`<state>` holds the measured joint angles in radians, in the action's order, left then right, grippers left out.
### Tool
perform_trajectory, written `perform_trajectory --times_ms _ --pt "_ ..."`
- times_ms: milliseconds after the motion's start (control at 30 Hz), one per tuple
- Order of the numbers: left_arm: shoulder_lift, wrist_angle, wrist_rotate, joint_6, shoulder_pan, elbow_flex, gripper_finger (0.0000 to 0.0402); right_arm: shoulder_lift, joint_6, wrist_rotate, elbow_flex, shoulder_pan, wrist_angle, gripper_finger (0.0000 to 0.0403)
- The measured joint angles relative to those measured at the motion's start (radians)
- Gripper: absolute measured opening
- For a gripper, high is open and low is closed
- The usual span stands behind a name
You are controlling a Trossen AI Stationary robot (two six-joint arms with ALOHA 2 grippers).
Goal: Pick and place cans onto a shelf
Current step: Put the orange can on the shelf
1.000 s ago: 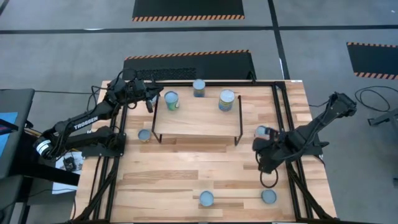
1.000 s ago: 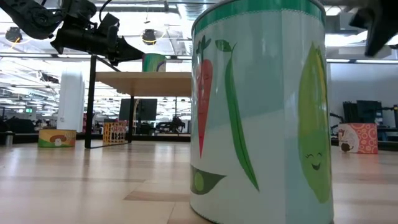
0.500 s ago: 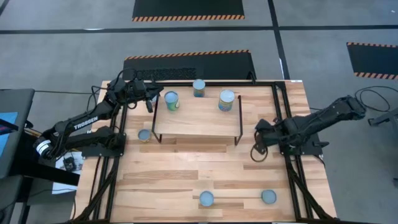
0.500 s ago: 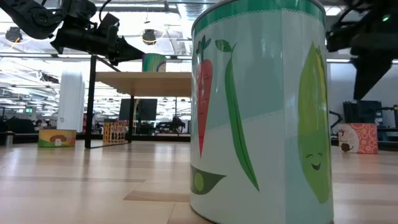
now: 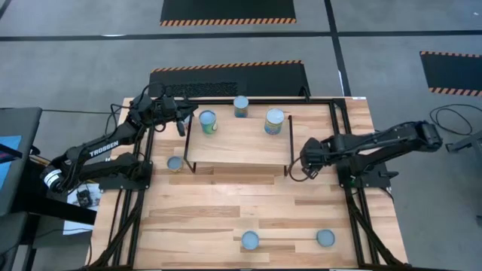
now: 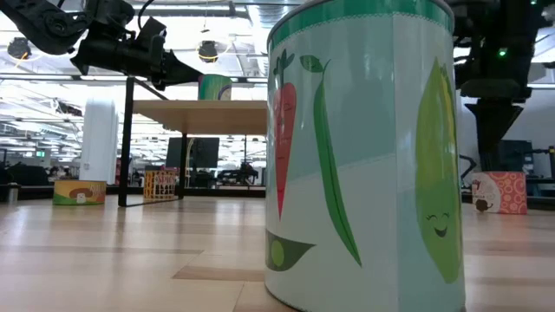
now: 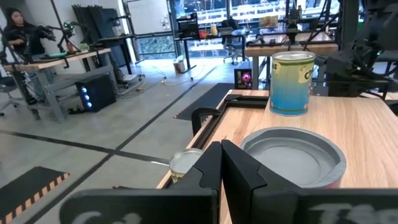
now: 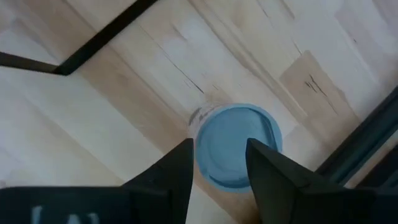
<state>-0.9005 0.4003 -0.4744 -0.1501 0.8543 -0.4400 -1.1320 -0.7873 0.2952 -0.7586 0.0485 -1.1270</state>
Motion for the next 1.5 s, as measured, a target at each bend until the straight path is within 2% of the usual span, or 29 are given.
perform_trajectory --times_ms 267,467,933,1033,1267,1500 --pt "0.0 0.0 0.0 0.0 0.0 0.0 0.0 0.02 -0.005 -0.029 0.088 -0.008 0.063 0.0146" --pt "0.0 0.001 0.0 0.0 0.0 0.0 0.0 0.021 -0.001 -0.01 0.097 -0.012 0.08 0.0132" --pt "0.0 0.001 0.0 0.0 0.0 0.0 0.0 0.019 -0.005 -0.036 0.15 -0.012 0.137 0.0159" --pt "0.0 0.001 0.0 0.0 0.0 0.0 0.0 0.019 0.001 -0.036 0.15 -0.012 0.141 0.0138" --pt "0.0 0.001 0.0 0.0 0.0 0.0 0.0 0.019 0.01 -0.036 0.15 -0.012 0.141 0.0054" --pt "0.0 0.001 0.0 0.0 0.0 0.0 0.0 0.021 0.03 -0.059 0.147 -0.01 0.143 0.001"
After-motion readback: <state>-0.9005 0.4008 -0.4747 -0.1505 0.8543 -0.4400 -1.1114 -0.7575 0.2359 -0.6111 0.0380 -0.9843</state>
